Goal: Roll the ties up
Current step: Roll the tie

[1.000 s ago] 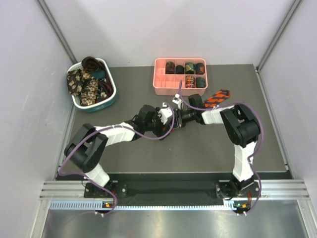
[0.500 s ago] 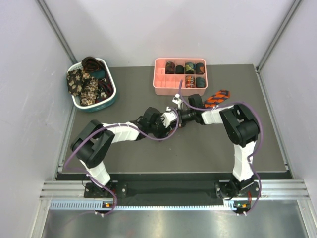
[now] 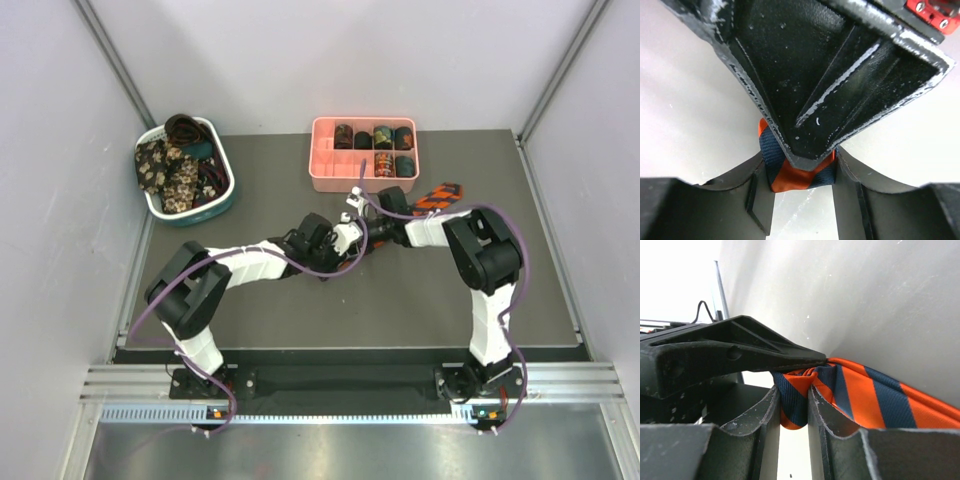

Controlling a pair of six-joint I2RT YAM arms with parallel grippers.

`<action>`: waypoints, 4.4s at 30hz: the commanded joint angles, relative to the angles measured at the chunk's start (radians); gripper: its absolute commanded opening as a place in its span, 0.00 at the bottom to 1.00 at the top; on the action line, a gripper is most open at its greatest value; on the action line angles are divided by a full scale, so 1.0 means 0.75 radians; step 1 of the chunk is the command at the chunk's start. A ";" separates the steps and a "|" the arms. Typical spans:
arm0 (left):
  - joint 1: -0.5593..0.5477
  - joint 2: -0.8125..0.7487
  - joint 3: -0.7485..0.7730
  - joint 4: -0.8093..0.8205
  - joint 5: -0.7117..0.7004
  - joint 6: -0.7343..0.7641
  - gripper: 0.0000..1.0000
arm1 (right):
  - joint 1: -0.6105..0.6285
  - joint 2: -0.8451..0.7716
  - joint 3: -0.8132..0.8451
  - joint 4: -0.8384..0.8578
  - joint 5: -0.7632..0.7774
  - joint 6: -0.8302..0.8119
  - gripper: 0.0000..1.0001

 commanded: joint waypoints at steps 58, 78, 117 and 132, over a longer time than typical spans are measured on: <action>-0.006 0.203 0.336 -0.223 0.037 0.082 0.55 | -0.056 0.081 0.028 -0.298 0.245 -0.261 0.14; -0.006 0.254 0.381 -0.375 0.050 0.094 0.19 | -0.122 -0.005 0.000 -0.150 0.239 -0.132 0.42; -0.010 0.499 0.704 -0.853 0.046 -0.063 0.19 | 0.820 -1.384 -0.845 -0.197 1.927 -0.138 0.48; -0.017 0.587 0.815 -1.013 0.040 -0.116 0.20 | 1.277 -0.169 0.142 -0.806 2.612 -0.394 0.53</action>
